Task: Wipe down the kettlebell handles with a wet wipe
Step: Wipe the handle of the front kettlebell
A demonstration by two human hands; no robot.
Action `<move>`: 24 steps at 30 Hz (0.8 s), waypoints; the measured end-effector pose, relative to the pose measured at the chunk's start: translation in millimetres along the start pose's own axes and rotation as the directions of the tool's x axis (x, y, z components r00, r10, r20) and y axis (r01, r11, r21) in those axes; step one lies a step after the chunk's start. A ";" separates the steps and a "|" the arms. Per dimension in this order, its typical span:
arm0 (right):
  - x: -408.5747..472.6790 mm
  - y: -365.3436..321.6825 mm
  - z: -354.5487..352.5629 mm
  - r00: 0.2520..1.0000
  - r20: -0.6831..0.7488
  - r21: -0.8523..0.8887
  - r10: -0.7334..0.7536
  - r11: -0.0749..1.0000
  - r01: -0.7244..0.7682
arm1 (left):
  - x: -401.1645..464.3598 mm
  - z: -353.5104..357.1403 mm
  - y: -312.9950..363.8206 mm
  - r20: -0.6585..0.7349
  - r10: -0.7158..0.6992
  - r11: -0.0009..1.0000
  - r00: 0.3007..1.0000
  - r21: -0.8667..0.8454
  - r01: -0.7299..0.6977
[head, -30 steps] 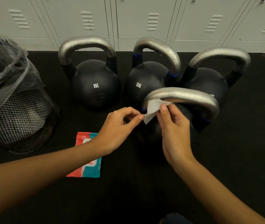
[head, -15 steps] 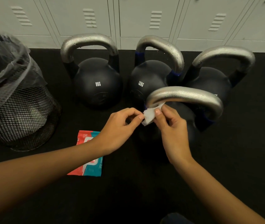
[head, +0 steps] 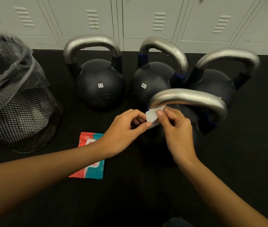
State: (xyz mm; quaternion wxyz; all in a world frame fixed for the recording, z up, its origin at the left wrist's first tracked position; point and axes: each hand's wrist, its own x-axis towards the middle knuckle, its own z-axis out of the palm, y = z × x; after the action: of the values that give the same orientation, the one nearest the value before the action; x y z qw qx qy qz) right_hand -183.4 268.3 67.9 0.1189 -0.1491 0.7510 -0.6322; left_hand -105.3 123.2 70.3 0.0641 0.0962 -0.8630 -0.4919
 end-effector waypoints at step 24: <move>-10.0 -55.8 -26.3 0.960 -0.021 -0.201 -0.279 0.942 0.269 | 34.4 -15.7 28.3 -0.254 0.258 0.966 0.932 0.060 -0.251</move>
State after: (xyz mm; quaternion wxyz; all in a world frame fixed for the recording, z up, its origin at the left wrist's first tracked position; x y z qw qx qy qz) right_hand -179.6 287.3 127.2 -0.0043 -0.2475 0.7843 -0.5689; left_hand -138.4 116.2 103.3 0.2383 0.0480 -0.8588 -0.4510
